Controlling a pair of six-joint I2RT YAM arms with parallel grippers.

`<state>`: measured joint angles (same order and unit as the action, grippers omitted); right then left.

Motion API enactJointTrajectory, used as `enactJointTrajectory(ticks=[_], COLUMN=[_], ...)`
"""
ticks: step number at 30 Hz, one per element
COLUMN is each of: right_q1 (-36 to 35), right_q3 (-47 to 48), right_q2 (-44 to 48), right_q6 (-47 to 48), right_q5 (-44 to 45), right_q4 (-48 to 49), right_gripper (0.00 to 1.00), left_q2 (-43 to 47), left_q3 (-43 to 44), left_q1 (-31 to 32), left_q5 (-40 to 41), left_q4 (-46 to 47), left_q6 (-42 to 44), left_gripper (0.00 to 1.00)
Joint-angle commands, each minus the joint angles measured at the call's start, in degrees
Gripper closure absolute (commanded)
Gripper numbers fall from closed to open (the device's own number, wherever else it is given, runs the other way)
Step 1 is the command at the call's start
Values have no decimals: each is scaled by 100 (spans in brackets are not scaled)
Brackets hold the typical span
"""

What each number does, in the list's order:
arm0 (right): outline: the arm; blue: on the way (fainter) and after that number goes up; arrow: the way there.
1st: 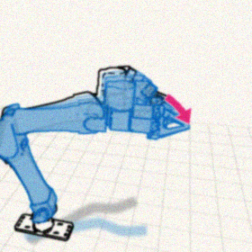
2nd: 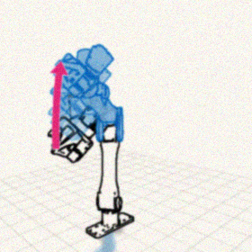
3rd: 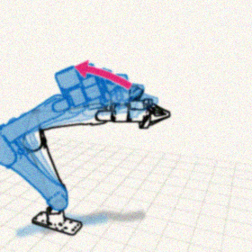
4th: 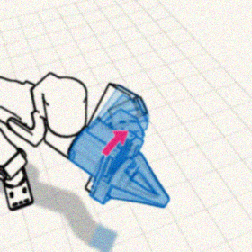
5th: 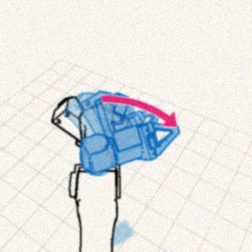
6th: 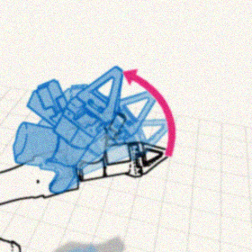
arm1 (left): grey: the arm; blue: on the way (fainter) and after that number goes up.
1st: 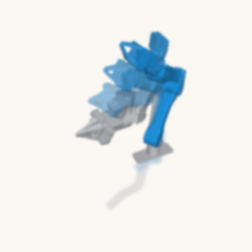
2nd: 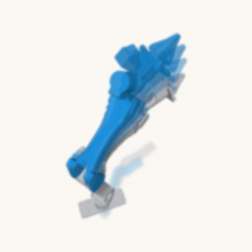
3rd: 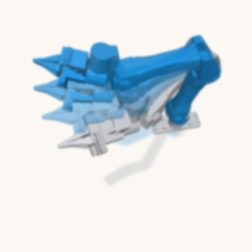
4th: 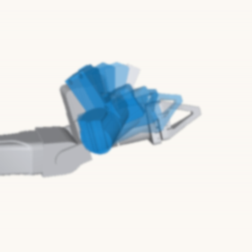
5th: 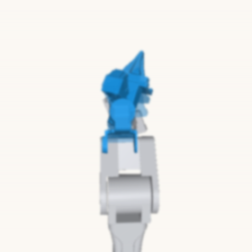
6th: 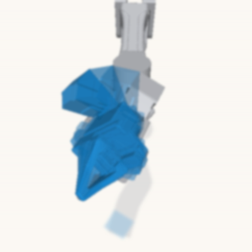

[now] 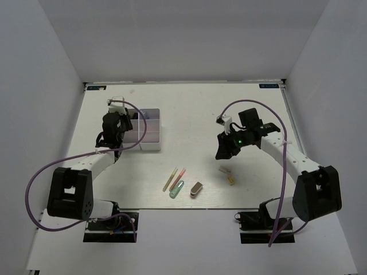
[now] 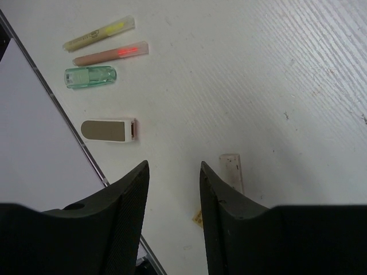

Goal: Sort the stationery into containers
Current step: Place the stationery into the container

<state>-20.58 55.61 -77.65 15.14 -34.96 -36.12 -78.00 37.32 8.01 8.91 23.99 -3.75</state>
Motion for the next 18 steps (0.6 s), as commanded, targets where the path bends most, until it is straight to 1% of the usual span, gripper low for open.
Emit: enactJointTrajectory(ticks=[1, 2, 5, 6, 7, 8, 9, 10, 13, 14, 16, 17, 18], right_q1=[28, 45, 63, 54, 80, 63, 71, 72, 80, 115, 115, 124, 116], right_q3=[222, 239, 266, 300, 310, 310, 310, 310, 318, 301, 318, 318, 318], right_q2=[-84, -101, -145, -154, -163, -137, -154, -137, -137, -128, -102, -93, -67], right_q6=[86, 103, 235, 331, 376, 446, 464, 499, 499, 517, 543, 560, 552], right_q5=[-248, -274, -406, -563, -608, -661, -740, -749, -767, -784, -793, -793, -793], right_q4=[-114, -123, -229, -299, -360, -361, -404, -405, -440, -431, -449, -449, -449], right_gripper=[56, 54, 44, 39, 31, 30, 30, 28, 28, 28, 28, 28, 30], left_q2=[232, 232, 215, 232, 232, 258, 293, 302, 408, 495, 548, 679, 715], left_q3=[-216, -251, -471, -497, -541, -603, -612, -647, -595, -551, -437, -332, -261], left_q1=[-107, -115, -142, -151, -151, -151, -142, -151, -151, -142, -151, -142, -151], left_q5=[-398, -416, -513, -530, -530, -522, -530, -539, -557, -531, -530, -513, -513], left_q4=[659, 668, 712, 730, 730, 730, 713, 686, 581, 520, 353, 230, 116], left_q6=[-170, -240, -311, -311, -346, -407, -433, -434, -460, -460, -443, -451, -469], left_gripper=[100, 100, 100, 96, 90, 86, 81, 59, 43, 32, 29, 25, 23])
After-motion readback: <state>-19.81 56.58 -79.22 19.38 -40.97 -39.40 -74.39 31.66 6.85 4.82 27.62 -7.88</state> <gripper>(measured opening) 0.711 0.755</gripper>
